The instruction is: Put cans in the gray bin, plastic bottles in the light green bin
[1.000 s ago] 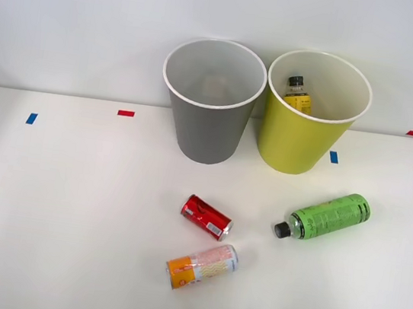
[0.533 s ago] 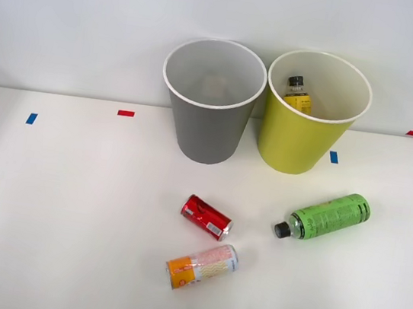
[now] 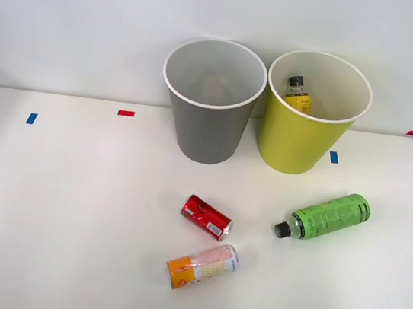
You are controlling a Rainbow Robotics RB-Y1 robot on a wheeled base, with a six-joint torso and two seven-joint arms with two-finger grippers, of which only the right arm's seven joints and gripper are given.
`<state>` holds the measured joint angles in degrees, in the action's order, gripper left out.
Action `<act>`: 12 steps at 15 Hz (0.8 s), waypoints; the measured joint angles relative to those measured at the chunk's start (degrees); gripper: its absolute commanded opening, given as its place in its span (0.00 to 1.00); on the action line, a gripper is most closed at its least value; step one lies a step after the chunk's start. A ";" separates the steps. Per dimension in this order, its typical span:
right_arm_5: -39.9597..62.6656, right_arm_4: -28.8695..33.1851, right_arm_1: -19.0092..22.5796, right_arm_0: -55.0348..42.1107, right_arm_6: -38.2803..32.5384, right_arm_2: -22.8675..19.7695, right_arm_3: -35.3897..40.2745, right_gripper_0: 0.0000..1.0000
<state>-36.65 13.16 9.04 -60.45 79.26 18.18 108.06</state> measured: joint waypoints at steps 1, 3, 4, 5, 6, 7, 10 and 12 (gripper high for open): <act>0.25 0.11 -0.10 0.51 0.17 -0.26 -0.45 1.00; 0.40 -0.07 0.28 0.78 0.93 -0.67 0.88 1.00; 0.96 -0.38 0.65 0.83 1.29 -0.86 1.99 1.00; 3.39 -0.59 1.18 0.87 1.51 -0.96 3.69 1.00; 7.03 -0.88 1.97 0.88 1.66 -1.11 6.28 1.00; 11.28 -1.48 2.97 0.96 1.74 -1.29 9.18 1.00; 22.91 -6.04 7.59 2.95 1.79 -2.81 17.25 1.00; 26.15 -10.31 11.24 6.61 1.32 -4.69 18.39 1.00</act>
<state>-10.50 2.84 20.28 -53.84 80.59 13.49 126.45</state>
